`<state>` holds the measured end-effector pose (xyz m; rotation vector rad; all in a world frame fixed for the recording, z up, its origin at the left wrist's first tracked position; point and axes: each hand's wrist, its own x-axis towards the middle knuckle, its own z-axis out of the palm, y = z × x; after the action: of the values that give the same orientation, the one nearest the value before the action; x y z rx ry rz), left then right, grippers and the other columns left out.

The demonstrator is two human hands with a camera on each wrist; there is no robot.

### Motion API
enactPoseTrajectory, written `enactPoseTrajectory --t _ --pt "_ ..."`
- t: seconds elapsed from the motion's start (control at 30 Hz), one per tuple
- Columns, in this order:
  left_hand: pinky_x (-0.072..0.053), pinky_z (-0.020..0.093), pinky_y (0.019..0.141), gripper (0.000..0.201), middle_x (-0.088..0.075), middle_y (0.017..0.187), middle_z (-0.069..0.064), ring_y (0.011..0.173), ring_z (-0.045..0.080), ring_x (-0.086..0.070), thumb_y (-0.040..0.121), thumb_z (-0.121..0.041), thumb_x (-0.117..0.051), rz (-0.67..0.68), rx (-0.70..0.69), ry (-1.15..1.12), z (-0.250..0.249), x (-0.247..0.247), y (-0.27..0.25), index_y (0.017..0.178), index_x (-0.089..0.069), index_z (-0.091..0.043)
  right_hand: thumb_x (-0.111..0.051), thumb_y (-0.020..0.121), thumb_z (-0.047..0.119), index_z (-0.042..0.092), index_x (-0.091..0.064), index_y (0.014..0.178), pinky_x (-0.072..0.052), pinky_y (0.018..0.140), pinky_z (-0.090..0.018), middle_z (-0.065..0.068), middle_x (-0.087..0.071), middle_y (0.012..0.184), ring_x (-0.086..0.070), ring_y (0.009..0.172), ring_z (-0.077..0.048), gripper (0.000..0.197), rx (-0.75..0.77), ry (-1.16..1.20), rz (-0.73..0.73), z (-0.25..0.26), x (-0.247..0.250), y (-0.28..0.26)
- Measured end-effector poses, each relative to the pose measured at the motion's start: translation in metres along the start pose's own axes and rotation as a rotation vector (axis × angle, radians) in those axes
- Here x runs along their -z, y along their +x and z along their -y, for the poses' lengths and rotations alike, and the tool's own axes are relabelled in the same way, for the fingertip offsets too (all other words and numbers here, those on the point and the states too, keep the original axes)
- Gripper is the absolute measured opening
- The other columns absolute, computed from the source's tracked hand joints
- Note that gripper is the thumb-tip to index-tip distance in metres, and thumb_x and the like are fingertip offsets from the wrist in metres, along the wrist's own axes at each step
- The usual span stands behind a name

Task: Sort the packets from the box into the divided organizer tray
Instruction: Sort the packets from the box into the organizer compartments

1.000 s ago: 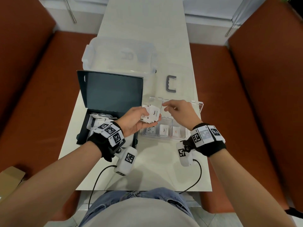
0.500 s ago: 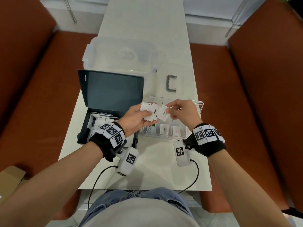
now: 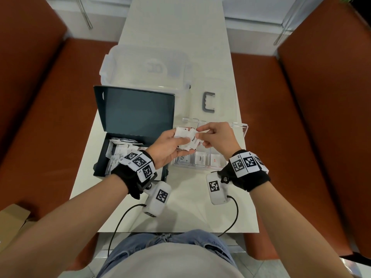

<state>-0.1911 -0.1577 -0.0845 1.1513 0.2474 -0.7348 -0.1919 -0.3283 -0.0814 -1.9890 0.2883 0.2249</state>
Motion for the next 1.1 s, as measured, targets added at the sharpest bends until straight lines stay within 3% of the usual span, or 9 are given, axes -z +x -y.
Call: enactPoseTrajectory --t 0.17,0.27,0.37,0.47,0.67,0.83,1.0,1.1 --pt "-0.058 0.039 0.085 0.034 -0.062 0.122 0.021 0.107 0.035 -0.065 0.095 0.007 -0.049 -0.002 0.009 0.001 0.002 0.001 0.002 0.127 -0.054 -0.001 -0.074 0.082 0.017 0.013 -0.072 0.088 -0.054 0.058 -0.020 0.001 -0.068 0.067 -0.059 0.056 -0.008 0.008 0.009 -0.038 -0.004 -0.002 -0.001 0.001" --pt "-0.058 0.039 0.085 0.033 -0.062 0.123 0.021 0.110 0.035 -0.064 0.095 0.007 -0.049 -0.014 0.004 0.017 0.003 0.004 0.004 0.127 -0.056 -0.001 -0.072 0.083 0.014 0.012 -0.068 0.086 -0.054 0.062 -0.025 -0.003 -0.071 0.077 -0.064 0.062 -0.009 0.005 -0.026 0.045 0.020 -0.006 0.005 0.004" --pt "-0.057 0.039 0.088 0.033 -0.064 0.122 0.020 0.108 0.030 -0.066 0.097 0.006 -0.046 -0.029 -0.002 0.035 0.002 0.010 0.004 0.126 -0.056 -0.003 -0.072 0.083 0.011 0.011 -0.066 0.083 -0.051 0.058 -0.022 -0.005 -0.070 0.075 -0.063 0.056 -0.010 0.006 -0.087 0.116 -0.025 -0.015 0.016 0.010" --pt "-0.059 0.035 0.083 0.034 -0.065 0.120 0.020 0.107 0.026 -0.067 0.097 0.006 -0.045 -0.043 -0.014 0.035 0.001 0.016 0.005 0.128 -0.055 -0.002 -0.072 0.083 0.012 0.009 -0.068 0.087 -0.046 0.057 -0.017 -0.006 -0.069 0.077 -0.057 0.057 -0.011 0.007 -0.109 -0.055 -0.070 -0.033 0.019 0.015" --pt "-0.059 0.034 0.081 0.032 -0.067 0.117 0.019 0.104 0.025 -0.069 0.096 0.007 -0.047 -0.030 -0.012 0.034 0.003 0.015 0.007 0.125 -0.057 -0.004 -0.071 0.083 0.013 0.007 -0.071 0.093 -0.048 0.076 -0.028 -0.012 -0.070 0.092 -0.061 0.087 -0.022 0.011 -0.093 -0.428 0.068 -0.059 -0.004 0.018" --pt "-0.059 0.034 0.081 0.030 -0.069 0.114 0.018 0.102 0.024 -0.069 0.096 0.006 -0.048 -0.016 -0.007 0.043 0.007 0.015 0.008 0.119 -0.060 -0.007 -0.071 0.083 0.017 0.014 -0.069 0.091 -0.051 0.089 -0.038 -0.008 -0.070 0.096 -0.064 0.095 -0.025 0.008 -0.134 -0.539 0.118 -0.062 -0.017 0.025" --pt "-0.059 0.033 0.079 0.029 -0.069 0.113 0.017 0.102 0.024 -0.070 0.096 0.006 -0.049 -0.017 -0.008 0.040 0.006 0.018 0.006 0.118 -0.060 -0.007 -0.066 0.087 0.022 0.018 -0.070 0.096 -0.042 0.098 -0.042 -0.003 -0.068 0.103 -0.060 0.103 -0.024 0.011 -0.109 -0.730 0.116 -0.063 -0.025 0.027" --pt "-0.059 0.036 0.083 0.029 -0.069 0.114 0.017 0.103 0.025 -0.069 0.096 0.005 -0.049 -0.021 -0.009 0.038 0.005 0.019 0.006 0.120 -0.060 -0.007 -0.060 0.091 0.023 0.021 -0.068 0.109 -0.034 0.099 -0.042 0.000 -0.066 0.114 -0.057 0.110 -0.023 0.019 -0.023 -0.881 0.122 -0.065 -0.028 0.025"
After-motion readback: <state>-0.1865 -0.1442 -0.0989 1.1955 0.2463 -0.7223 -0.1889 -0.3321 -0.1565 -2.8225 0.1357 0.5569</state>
